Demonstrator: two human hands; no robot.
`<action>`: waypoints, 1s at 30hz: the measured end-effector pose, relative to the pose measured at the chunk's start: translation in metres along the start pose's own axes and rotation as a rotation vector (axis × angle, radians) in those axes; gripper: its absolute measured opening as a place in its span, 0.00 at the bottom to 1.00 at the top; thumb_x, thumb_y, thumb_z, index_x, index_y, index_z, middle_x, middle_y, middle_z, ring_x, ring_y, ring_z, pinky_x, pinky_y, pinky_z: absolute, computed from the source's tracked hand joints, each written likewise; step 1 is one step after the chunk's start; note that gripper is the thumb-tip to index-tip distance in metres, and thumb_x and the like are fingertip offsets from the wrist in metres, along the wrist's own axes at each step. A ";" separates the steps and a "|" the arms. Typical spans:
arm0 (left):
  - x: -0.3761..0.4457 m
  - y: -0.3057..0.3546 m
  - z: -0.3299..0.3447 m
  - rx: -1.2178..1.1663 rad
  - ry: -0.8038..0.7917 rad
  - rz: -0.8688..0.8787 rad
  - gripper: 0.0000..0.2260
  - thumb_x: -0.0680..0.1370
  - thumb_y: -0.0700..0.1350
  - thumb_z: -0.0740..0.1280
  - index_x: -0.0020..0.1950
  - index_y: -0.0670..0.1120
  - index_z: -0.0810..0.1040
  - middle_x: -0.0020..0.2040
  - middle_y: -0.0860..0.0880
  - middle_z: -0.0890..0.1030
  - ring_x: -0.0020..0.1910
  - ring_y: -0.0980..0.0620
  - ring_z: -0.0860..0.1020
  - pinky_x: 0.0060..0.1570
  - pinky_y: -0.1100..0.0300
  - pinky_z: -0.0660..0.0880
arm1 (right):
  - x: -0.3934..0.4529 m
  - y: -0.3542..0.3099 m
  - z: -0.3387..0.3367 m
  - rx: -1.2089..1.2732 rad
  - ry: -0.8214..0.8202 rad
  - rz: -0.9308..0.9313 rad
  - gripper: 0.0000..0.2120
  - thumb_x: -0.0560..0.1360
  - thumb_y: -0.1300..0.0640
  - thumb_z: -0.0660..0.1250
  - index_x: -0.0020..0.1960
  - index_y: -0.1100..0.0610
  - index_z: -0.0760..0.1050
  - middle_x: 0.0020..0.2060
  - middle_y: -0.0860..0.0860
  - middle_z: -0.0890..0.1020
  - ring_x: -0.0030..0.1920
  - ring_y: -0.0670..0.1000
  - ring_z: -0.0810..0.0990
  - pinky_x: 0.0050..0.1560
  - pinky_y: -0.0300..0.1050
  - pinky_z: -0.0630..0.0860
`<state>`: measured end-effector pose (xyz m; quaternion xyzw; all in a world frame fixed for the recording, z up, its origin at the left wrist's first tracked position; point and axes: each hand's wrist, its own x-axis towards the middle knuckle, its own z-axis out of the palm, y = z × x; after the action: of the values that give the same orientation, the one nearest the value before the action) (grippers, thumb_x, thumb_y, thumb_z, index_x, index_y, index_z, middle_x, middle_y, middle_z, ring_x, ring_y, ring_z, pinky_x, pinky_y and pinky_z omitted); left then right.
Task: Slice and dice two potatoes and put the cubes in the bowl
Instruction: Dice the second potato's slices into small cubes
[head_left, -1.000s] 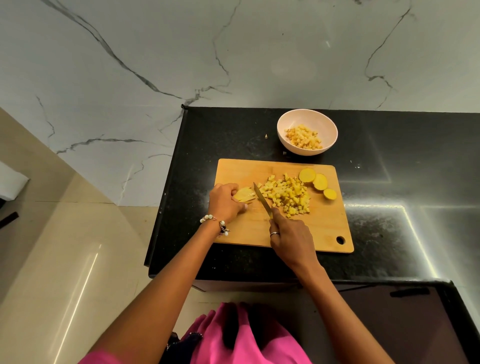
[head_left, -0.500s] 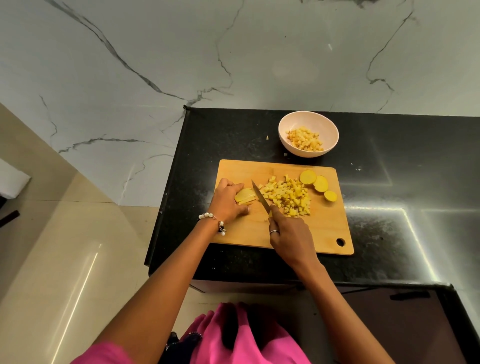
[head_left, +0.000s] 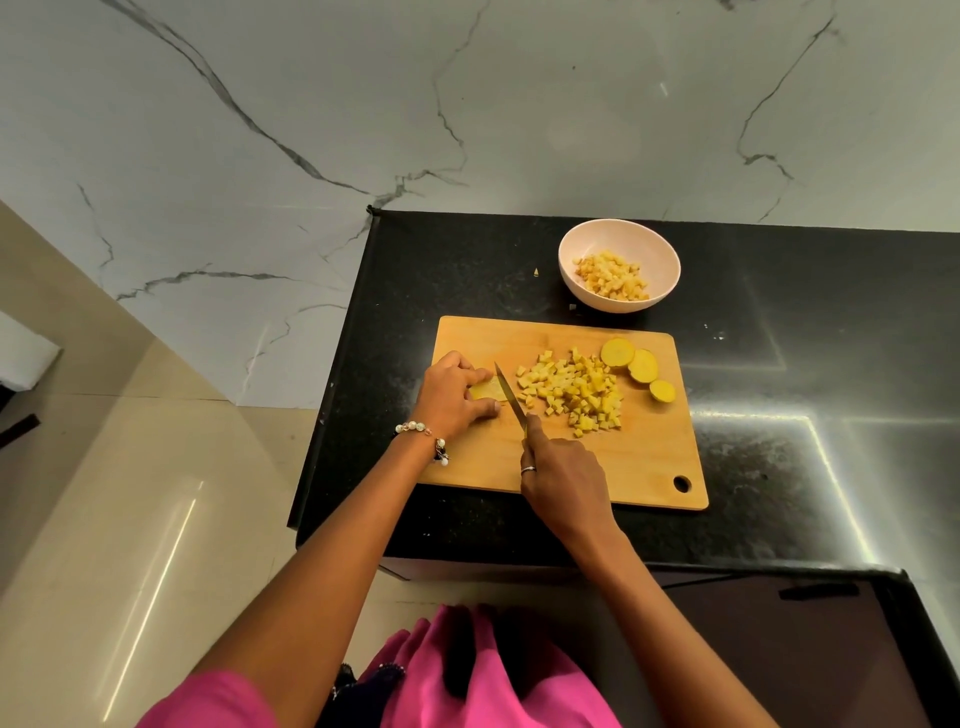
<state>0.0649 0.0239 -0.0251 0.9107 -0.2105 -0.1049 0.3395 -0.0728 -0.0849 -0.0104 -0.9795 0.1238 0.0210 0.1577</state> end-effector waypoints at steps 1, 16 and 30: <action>0.000 0.000 0.001 -0.005 0.008 -0.002 0.26 0.67 0.47 0.77 0.62 0.42 0.77 0.51 0.47 0.75 0.42 0.49 0.78 0.52 0.57 0.76 | 0.000 -0.002 0.002 -0.034 -0.007 -0.003 0.25 0.82 0.54 0.50 0.77 0.55 0.51 0.48 0.59 0.80 0.45 0.60 0.78 0.35 0.48 0.64; -0.002 -0.003 0.005 -0.018 0.048 -0.006 0.23 0.68 0.47 0.76 0.62 0.43 0.78 0.51 0.48 0.74 0.37 0.56 0.73 0.51 0.60 0.75 | -0.026 -0.010 0.016 -0.197 -0.045 0.006 0.29 0.78 0.60 0.57 0.76 0.61 0.52 0.44 0.57 0.79 0.38 0.58 0.79 0.31 0.45 0.64; -0.008 -0.007 0.005 -0.080 0.081 -0.023 0.20 0.68 0.44 0.75 0.59 0.45 0.80 0.50 0.50 0.74 0.39 0.56 0.75 0.50 0.63 0.74 | -0.005 -0.014 0.008 -0.097 0.000 -0.003 0.25 0.82 0.55 0.48 0.77 0.56 0.49 0.50 0.59 0.79 0.46 0.60 0.78 0.35 0.48 0.64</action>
<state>0.0583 0.0295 -0.0332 0.9023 -0.1816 -0.0802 0.3828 -0.0745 -0.0679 -0.0134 -0.9862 0.1210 0.0269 0.1098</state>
